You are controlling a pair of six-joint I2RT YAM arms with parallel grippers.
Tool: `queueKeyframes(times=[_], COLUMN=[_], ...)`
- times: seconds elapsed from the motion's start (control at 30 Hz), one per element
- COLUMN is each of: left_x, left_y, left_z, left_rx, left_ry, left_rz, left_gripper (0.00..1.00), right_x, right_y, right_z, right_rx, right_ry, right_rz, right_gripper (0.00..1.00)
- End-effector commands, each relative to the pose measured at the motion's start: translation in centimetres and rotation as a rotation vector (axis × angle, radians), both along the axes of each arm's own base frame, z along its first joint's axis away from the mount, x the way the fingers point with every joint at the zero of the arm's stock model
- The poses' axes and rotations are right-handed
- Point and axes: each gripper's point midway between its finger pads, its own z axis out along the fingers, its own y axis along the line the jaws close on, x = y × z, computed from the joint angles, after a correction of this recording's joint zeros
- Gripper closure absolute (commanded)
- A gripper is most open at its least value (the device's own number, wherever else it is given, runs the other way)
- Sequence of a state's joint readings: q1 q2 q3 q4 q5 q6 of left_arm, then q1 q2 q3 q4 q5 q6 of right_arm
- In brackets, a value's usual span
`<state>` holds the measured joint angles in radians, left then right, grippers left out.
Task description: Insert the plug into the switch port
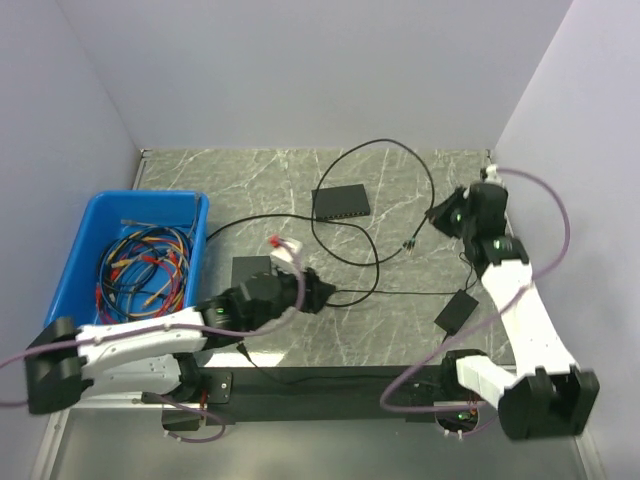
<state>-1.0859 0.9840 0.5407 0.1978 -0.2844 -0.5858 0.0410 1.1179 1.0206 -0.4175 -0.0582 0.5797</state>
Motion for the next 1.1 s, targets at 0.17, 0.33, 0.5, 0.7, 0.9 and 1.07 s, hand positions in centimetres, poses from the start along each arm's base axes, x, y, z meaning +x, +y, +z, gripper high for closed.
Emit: queueKeyframes(times=[0.17, 0.33, 0.5, 0.7, 0.9, 1.07], left_x=[-0.3, -1.1, -2.5, -3.9, -3.5, -2.5], left_y=[-8.0, -10.6, -13.1, -14.9, -15.8, -16.3], left_z=[3.7, 3.1, 3.0, 2.9, 1.6, 0.5], left_rx=[-0.012, -0.017, -0.008, -0.003, 0.065, 0.134], left_ry=[-0.178, -0.185, -0.203, -0.221, -0.225, -0.234], left_rz=[-0.072, -0.14, -0.204, -0.245, -0.198, -0.148], left_gripper=[0.4, 0.4, 0.4, 0.39, 0.37, 0.36], right_x=[-6.3, -8.1, -8.6, -8.7, -9.0, -9.4], right_y=[4.9, 5.2, 5.7, 5.9, 6.0, 6.2], right_z=[-1.6, -0.8, -1.1, -2.4, -1.9, -1.5], right_rx=[0.292, 0.313, 0.341, 0.357, 0.363, 0.367], right_ry=[-0.089, -0.115, -0.103, -0.075, -0.08, -0.079], right_rz=[0.148, 0.164, 0.182, 0.18, 0.189, 0.205], right_gripper=[1.0, 1.0, 1.0, 1.0, 1.0, 1.0])
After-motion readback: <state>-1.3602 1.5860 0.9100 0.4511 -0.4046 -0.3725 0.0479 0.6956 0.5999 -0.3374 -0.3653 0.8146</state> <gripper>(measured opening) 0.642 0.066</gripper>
